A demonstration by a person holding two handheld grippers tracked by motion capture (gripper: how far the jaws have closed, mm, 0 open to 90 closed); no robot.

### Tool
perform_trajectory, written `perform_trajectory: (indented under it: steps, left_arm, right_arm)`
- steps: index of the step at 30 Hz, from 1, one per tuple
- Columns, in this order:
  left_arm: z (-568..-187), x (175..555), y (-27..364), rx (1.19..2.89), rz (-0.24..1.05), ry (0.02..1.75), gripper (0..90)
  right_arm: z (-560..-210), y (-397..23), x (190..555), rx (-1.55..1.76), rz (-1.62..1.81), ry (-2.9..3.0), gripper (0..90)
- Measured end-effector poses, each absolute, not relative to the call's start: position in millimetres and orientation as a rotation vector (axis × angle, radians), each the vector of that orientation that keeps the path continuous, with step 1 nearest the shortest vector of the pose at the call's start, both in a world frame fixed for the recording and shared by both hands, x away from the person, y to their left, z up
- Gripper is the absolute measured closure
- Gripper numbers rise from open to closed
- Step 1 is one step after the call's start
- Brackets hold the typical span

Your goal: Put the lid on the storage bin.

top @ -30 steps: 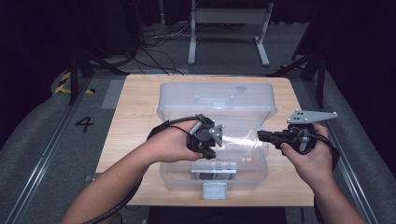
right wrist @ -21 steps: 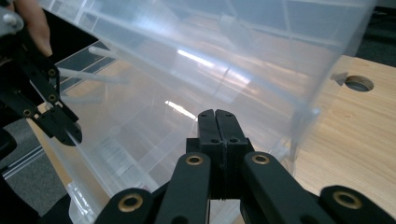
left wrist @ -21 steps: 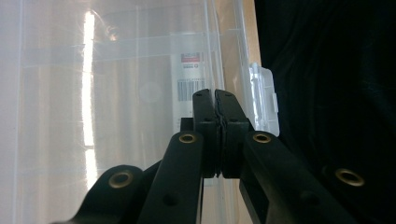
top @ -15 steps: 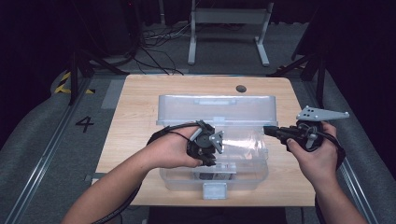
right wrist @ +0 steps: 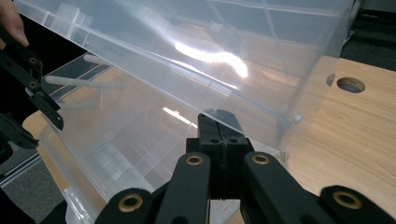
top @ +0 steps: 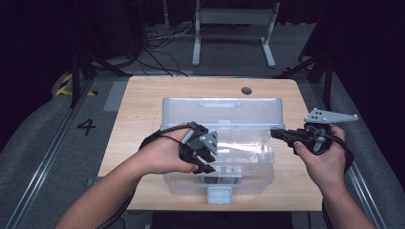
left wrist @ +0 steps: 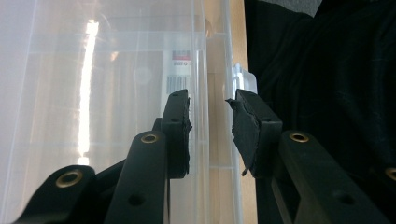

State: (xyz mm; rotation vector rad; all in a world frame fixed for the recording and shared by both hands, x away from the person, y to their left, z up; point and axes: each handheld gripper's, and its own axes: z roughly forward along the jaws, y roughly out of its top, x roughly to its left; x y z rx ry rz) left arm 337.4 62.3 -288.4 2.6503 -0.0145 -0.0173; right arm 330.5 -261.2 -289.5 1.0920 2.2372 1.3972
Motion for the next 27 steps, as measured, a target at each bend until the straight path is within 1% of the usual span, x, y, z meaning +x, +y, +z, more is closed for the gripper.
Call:
perform_trajectory:
  steps: [3,6,9,10,13,16,17,18,21,27]
  left_arm:
    - [-286.9,336.9,67.2,2.645,-0.009,-0.003,64.8]
    - [-284.4,336.2,78.7,2.624,0.019,0.044,63.5]
    - [-283.2,335.1,85.7,2.612,0.016,0.072,63.3]
    - [-282.7,332.8,93.8,2.607,0.031,0.110,63.0]
    - [-281.9,331.9,103.3,2.608,0.038,0.131,62.2]
    - [-280.1,329.0,122.6,2.608,0.059,0.199,61.7]
    - [-280.1,329.0,122.6,2.608,0.059,0.199,61.6]
    - [-279.2,329.1,131.5,2.608,0.070,0.217,61.4]
    - [-278.7,328.4,139.8,2.603,0.077,0.246,61.3]
    - [-281.1,328.3,169.0,2.565,0.084,0.325,61.3]
  right_arm:
    - [-289.6,-261.4,330.8,1.091,1.399,2.239,90.0]
    - [-289.3,-261.5,331.4,1.090,1.397,2.240,90.0]
    - [-289.3,-261.3,332.3,1.087,1.399,2.239,90.0]
    - [-289.3,-261.4,333.4,1.083,1.400,2.242,90.0]
    - [-289.2,-261.6,334.4,1.078,1.402,2.246,90.0]
    - [-290.3,-261.8,334.5,1.076,1.418,2.249,90.0]
    - [-290.9,-262.1,334.1,1.072,1.421,2.250,90.0]
    - [-291.4,-262.5,333.5,1.072,1.420,2.249,90.0]
    - [-293.0,-265.0,332.1,1.079,1.416,2.243,90.0]
    - [-295.9,-266.3,328.6,1.090,1.416,2.247,90.0]
